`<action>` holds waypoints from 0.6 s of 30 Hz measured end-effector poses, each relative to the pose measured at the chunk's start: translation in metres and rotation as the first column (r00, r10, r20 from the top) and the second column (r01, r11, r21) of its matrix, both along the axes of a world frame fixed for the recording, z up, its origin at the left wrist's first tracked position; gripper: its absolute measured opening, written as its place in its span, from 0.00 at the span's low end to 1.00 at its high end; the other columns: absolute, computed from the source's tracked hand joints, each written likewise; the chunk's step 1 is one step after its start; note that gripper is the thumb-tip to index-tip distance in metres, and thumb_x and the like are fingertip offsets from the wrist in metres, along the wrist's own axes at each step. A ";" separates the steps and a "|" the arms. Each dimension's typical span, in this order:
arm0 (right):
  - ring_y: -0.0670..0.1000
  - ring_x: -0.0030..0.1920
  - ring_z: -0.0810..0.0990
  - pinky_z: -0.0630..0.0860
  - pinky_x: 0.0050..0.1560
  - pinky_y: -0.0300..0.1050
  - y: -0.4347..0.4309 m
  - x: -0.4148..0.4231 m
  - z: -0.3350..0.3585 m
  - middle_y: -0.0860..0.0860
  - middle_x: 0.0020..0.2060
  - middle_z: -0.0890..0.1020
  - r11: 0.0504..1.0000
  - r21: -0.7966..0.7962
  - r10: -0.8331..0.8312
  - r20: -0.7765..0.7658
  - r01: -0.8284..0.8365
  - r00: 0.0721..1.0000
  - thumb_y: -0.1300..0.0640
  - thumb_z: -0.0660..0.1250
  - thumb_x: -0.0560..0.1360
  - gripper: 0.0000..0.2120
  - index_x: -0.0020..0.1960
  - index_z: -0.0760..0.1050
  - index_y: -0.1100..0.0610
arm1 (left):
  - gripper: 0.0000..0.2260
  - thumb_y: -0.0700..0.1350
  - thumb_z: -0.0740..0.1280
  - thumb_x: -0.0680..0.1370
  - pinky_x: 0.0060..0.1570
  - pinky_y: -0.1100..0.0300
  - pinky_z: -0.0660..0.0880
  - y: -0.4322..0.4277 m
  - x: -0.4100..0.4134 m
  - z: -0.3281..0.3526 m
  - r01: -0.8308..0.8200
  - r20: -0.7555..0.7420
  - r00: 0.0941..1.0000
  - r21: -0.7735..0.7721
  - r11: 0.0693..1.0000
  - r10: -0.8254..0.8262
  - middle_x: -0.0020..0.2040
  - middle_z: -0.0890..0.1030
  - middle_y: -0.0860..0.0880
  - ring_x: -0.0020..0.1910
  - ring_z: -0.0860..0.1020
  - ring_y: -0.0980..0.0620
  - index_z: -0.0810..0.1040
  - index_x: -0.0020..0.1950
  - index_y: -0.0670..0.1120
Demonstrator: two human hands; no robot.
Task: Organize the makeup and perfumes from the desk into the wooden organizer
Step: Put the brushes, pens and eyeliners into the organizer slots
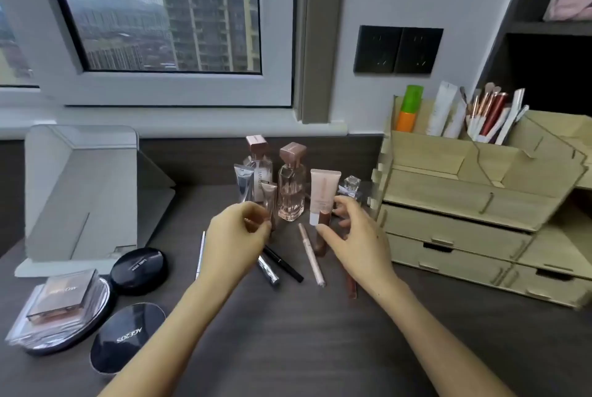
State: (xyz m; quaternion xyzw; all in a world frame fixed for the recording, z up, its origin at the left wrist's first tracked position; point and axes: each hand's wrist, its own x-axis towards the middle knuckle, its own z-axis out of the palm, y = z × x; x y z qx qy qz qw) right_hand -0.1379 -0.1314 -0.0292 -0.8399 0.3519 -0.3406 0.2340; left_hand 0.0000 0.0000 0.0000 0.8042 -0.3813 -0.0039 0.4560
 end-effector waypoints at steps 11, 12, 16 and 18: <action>0.47 0.37 0.79 0.76 0.41 0.46 0.003 0.010 0.008 0.48 0.35 0.81 0.999 0.016 0.048 0.036 -0.048 0.998 0.56 0.67 0.73 0.05 0.48 0.74 0.51 | 0.02 0.43 0.70 0.72 0.34 0.71 0.67 0.004 0.006 -0.015 0.066 0.016 0.998 0.100 0.993 -0.068 0.39 0.81 0.55 0.37 0.77 0.59 0.80 0.43 0.50; 0.44 0.35 0.77 0.76 0.40 0.43 0.004 0.004 0.016 0.46 0.35 0.80 0.999 0.012 0.044 0.110 -0.046 0.993 0.57 0.68 0.72 0.06 0.47 0.74 0.49 | 0.02 0.43 0.70 0.71 0.35 0.68 0.68 0.000 0.003 -0.015 0.080 0.010 0.997 0.100 0.992 -0.081 0.38 0.81 0.55 0.37 0.77 0.58 0.80 0.43 0.50; 0.42 0.35 0.77 0.75 0.37 0.32 -0.003 -0.040 0.070 0.45 0.38 0.81 0.998 -0.016 0.064 0.412 -0.064 0.909 0.59 0.69 0.72 0.18 0.50 0.69 0.36 | 0.03 0.42 0.69 0.72 0.39 0.62 0.69 -0.026 -0.010 -0.009 0.134 0.017 0.991 0.100 0.986 -0.136 0.35 0.78 0.57 0.38 0.77 0.54 0.80 0.43 0.49; 0.41 0.36 0.79 0.77 0.38 0.32 -0.015 -0.067 0.102 0.46 0.37 0.82 0.997 -0.070 0.048 0.514 -0.014 0.857 0.59 0.69 0.73 0.19 0.51 0.68 0.37 | 0.03 0.42 0.68 0.72 0.39 0.62 0.70 -0.043 -0.016 -0.005 0.173 0.028 0.984 0.102 0.980 -0.176 0.36 0.78 0.56 0.39 0.77 0.54 0.80 0.44 0.48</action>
